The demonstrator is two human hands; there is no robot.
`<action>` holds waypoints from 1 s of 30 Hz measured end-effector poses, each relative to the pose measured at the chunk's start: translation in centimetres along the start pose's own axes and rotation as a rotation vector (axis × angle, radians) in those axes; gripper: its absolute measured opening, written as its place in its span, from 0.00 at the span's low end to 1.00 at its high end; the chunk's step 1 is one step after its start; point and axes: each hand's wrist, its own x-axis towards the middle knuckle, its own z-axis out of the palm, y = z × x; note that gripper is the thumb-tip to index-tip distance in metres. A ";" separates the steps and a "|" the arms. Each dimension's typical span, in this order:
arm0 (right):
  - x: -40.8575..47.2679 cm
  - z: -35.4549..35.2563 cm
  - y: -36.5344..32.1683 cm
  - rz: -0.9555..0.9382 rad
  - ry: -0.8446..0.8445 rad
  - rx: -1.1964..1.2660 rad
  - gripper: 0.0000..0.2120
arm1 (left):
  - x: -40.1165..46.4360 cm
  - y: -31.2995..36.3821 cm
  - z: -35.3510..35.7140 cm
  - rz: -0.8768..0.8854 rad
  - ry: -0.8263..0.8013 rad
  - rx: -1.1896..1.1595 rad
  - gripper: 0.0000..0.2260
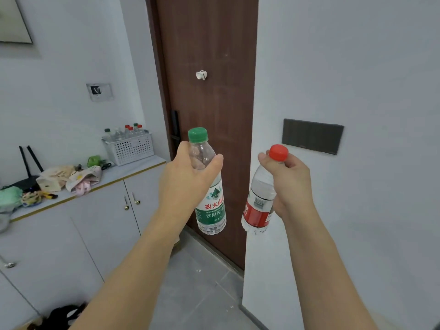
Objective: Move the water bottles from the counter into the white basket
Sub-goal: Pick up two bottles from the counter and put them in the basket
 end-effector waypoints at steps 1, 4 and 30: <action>0.7 1.2 0.5 0.005 -0.005 -0.001 0.08 | 0.9 -1.0 0.0 -0.012 0.000 -0.019 0.18; 3.4 4.8 2.5 0.014 -0.037 -0.003 0.10 | 4.0 -4.3 0.8 -0.034 0.006 -0.043 0.17; 30.1 37.6 16.3 0.027 -0.326 0.194 0.07 | 38.1 -28.4 3.1 -0.223 0.246 -0.275 0.16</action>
